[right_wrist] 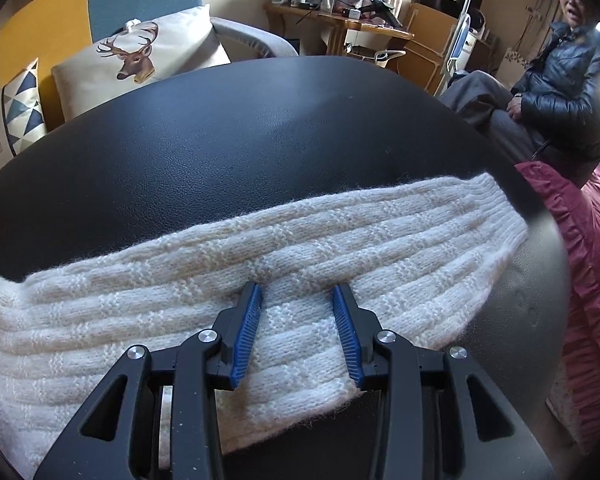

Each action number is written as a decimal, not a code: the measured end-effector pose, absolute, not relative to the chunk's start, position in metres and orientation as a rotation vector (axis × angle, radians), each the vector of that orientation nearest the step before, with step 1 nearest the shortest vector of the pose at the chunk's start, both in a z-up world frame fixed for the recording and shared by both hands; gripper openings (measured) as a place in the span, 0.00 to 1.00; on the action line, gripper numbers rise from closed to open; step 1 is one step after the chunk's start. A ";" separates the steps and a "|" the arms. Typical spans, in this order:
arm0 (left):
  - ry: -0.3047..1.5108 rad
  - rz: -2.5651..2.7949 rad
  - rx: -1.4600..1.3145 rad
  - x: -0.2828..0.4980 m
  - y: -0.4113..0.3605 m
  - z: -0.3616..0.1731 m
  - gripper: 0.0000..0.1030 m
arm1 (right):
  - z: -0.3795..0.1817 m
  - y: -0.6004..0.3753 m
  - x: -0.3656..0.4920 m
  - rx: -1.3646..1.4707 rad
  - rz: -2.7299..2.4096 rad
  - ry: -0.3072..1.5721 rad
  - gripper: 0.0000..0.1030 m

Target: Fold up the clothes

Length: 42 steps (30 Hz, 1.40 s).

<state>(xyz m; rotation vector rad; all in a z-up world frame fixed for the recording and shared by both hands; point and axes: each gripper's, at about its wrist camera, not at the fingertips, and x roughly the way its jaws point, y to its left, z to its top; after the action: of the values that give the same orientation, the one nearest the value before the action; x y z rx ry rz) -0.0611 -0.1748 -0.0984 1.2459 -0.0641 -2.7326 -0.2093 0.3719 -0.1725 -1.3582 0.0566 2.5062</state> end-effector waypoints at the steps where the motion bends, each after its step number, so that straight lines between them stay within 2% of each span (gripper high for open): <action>1: -0.065 -2.732 1.246 -0.061 -0.175 -0.098 0.44 | -0.171 0.372 -0.210 -1.364 2.504 0.058 0.40; 4: -0.068 -2.731 1.243 -0.061 -0.174 -0.099 0.44 | -0.162 0.375 -0.213 -1.409 2.524 0.179 0.41; 6: -0.071 -2.730 1.242 -0.061 -0.174 -0.099 0.44 | -0.145 0.363 -0.209 -1.342 2.624 0.223 0.41; 10: -0.078 -2.727 1.240 -0.060 -0.172 -0.099 0.44 | -0.124 0.305 -0.205 -1.380 2.826 0.174 0.41; 17: -0.088 -2.721 1.238 -0.060 -0.170 -0.099 0.45 | -0.140 0.221 -0.223 -1.567 2.920 0.096 0.41; 21: -0.083 -2.721 1.237 -0.060 -0.170 -0.100 0.45 | -0.152 0.208 -0.222 -1.529 2.869 -0.065 0.40; 30: -0.081 -2.720 1.235 -0.059 -0.170 -0.101 0.45 | -0.149 0.212 -0.238 -1.501 2.828 -0.035 0.42; 36: -0.142 -2.676 1.273 -0.068 -0.162 -0.093 0.44 | -0.105 0.195 -0.216 -1.406 3.034 0.037 0.42; 42: -0.130 -2.699 1.201 -0.111 -0.156 -0.068 0.44 | -0.089 0.124 -0.221 -1.488 3.183 -0.207 0.41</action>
<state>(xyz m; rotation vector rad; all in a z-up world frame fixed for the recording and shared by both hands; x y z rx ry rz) -0.1111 -0.1557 -0.0677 1.2011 -0.1302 -2.6993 -0.2209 0.1243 -0.0886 -1.4878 -0.2073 3.1834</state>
